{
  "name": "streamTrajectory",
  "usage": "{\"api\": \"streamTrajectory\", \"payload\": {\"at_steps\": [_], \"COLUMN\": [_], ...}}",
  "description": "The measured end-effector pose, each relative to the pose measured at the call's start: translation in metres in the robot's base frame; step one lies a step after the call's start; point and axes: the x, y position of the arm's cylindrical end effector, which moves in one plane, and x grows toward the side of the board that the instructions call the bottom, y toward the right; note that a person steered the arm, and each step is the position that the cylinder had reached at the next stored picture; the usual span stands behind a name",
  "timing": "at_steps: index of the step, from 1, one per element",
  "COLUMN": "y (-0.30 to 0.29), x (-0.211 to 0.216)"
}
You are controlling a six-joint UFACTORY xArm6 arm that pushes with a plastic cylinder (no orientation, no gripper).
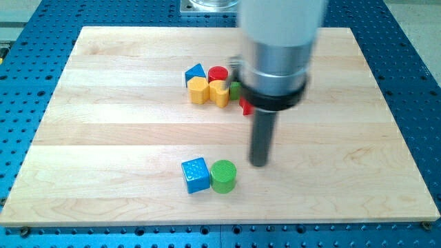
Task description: Place your arm at the bottom of the red star
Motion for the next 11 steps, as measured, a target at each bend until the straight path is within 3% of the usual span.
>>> {"api": "streamTrajectory", "payload": {"at_steps": [1,3,6,8,10,11], "y": [0.023,-0.03,-0.035,-0.012,-0.02,-0.038], "x": [0.013,0.023,0.021,-0.021,-0.094,-0.087]}}
